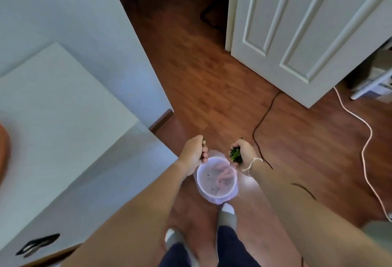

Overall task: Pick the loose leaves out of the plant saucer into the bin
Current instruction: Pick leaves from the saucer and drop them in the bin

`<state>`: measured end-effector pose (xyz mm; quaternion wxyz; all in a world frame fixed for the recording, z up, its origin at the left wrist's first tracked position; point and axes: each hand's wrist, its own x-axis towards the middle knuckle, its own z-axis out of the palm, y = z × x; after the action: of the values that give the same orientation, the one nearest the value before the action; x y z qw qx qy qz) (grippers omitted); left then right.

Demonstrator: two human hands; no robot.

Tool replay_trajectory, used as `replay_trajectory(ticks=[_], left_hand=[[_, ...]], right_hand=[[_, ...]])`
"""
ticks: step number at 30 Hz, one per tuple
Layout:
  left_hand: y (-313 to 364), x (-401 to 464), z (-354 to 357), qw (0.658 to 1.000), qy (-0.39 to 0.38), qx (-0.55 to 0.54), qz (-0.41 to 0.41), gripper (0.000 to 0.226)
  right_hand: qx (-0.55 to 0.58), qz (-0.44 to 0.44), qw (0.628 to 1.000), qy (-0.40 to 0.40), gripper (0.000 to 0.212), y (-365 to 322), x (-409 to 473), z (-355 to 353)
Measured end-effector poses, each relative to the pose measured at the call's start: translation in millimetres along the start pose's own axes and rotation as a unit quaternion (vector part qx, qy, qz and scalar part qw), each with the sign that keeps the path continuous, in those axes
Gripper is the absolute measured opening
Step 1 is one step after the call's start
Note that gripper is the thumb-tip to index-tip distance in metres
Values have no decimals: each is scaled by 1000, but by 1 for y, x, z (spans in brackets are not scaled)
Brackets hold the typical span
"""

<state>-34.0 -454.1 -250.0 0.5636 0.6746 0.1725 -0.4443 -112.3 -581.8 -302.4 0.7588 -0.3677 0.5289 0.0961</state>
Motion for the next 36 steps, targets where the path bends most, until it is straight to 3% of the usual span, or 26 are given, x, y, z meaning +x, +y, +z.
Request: replay_trajectory(ticks=[12, 20, 22, 25, 28, 36], left_hand=[[-142, 177, 9, 986, 37, -2, -161, 28], [-235, 293, 1, 975, 37, 27, -217, 27], [-248, 309, -2, 973, 17, 31, -228, 38], [-261, 321, -5, 969, 6, 38, -246, 65], [-267, 325, -7, 964, 15, 32, -262, 74], [-245, 310, -9, 970, 36, 52, -233, 72]], right_hand=[[70, 85, 988, 110, 23, 113, 165, -35], [87, 102, 982, 130, 29, 180, 271, -51], [79, 116, 984, 110, 25, 189, 286, -51], [63, 155, 981, 95, 15, 191, 294, -51], [46, 175, 980, 79, 23, 188, 294, -52], [27, 140, 984, 107, 36, 180, 284, -49]])
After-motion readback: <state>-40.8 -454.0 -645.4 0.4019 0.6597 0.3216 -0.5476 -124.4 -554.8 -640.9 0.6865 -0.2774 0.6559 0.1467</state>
